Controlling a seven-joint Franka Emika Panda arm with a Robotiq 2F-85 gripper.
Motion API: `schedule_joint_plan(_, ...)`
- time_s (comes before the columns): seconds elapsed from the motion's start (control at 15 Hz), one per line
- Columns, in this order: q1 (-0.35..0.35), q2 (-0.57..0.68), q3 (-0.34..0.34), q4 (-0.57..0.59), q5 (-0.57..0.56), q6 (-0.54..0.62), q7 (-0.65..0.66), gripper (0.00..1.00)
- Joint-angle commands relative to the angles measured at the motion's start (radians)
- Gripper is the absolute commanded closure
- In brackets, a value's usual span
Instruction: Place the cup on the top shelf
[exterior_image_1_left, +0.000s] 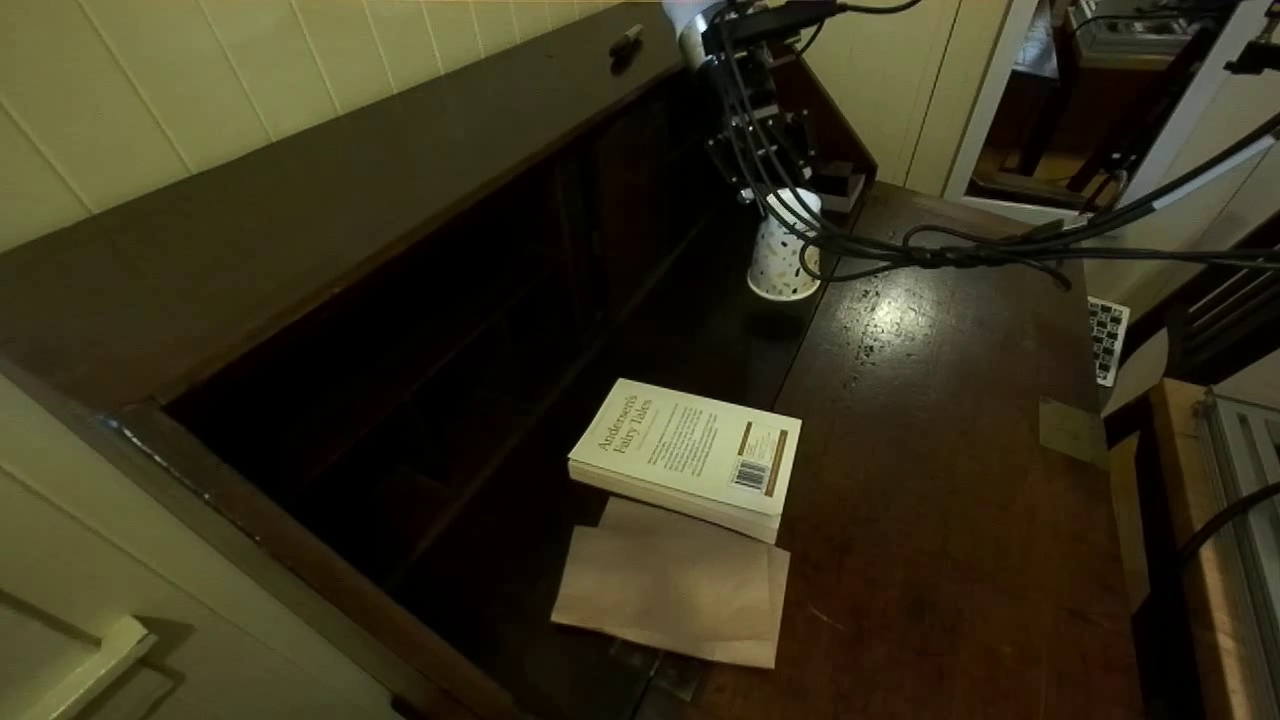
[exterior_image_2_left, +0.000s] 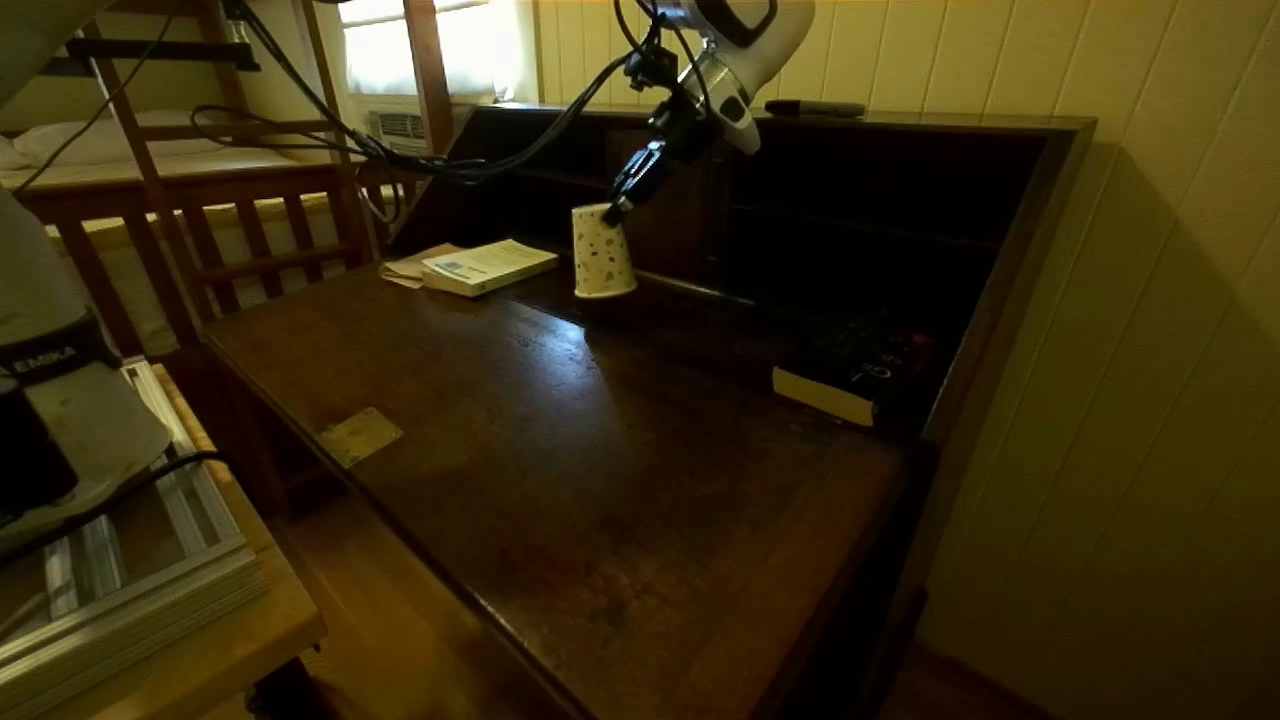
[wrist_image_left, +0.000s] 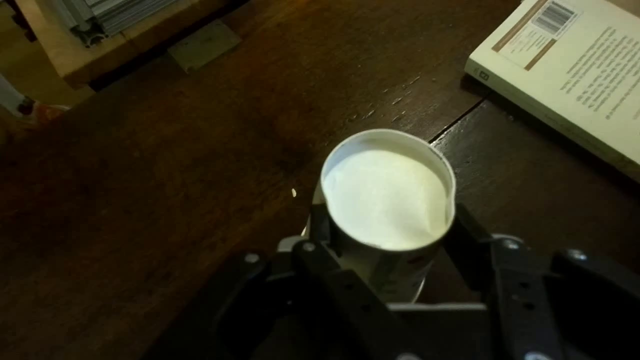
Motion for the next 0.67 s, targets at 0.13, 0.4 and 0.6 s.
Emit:
schedule_joint_plan(0.13, 0.030, -0.191, -0.025, -0.224, -0.029, 0.075, -0.016, 0.66)
schedule_joint_plan(0.4, 0.053, -0.330, -0.037, -0.391, -0.049, 0.181, -0.022, 0.66)
schedule_joint_plan(0.6, 0.089, -0.445, -0.040, -0.510, -0.099, 0.308, -0.032, 0.66)
